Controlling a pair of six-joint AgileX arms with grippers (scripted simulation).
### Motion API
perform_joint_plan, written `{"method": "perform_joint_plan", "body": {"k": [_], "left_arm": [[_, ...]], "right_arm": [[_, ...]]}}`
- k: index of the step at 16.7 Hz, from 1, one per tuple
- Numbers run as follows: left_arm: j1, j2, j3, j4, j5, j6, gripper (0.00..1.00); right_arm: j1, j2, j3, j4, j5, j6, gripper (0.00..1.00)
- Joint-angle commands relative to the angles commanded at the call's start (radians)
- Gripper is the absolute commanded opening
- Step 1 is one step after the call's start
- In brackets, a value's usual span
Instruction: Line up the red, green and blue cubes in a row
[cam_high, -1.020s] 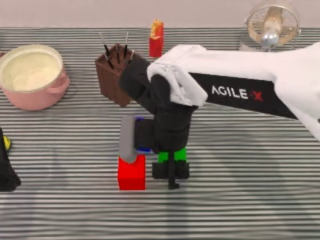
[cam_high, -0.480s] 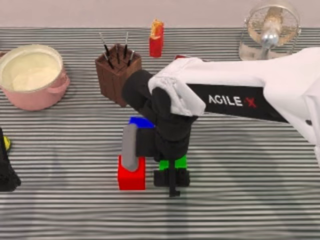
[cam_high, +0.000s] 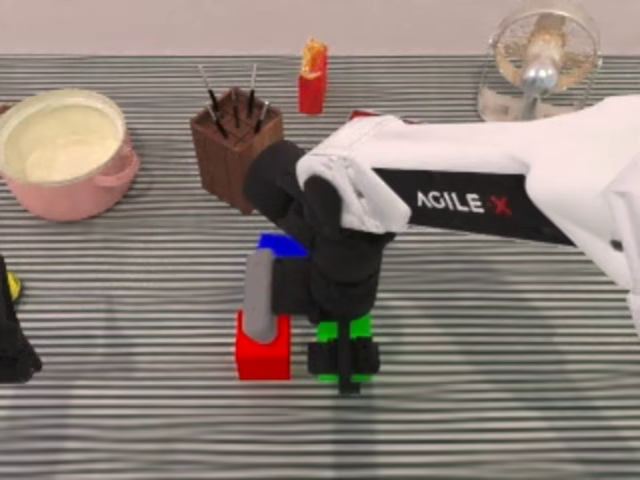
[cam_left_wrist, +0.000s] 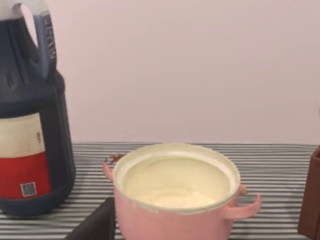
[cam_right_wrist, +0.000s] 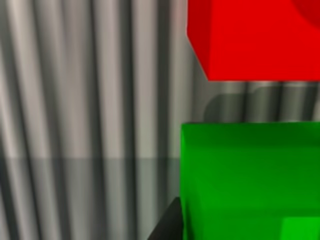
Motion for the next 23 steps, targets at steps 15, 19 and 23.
{"method": "perform_joint_plan", "body": {"k": [15, 19, 23], "left_arm": [[0.0, 0.0, 0.0, 0.0, 0.0, 0.0, 1.0], [0.0, 0.0, 0.0, 0.0, 0.0, 0.0, 1.0], [0.0, 0.0, 0.0, 0.0, 0.0, 0.0, 1.0]], "right_arm": [[0.003, -0.012, 0.033, -0.042, 0.0, -0.003, 1.0], [0.004, -0.058, 0.124, -0.191, -0.001, -0.002, 1.0], [0.006, -0.079, 0.154, -0.233, -0.001, -0.003, 1.0]]}}
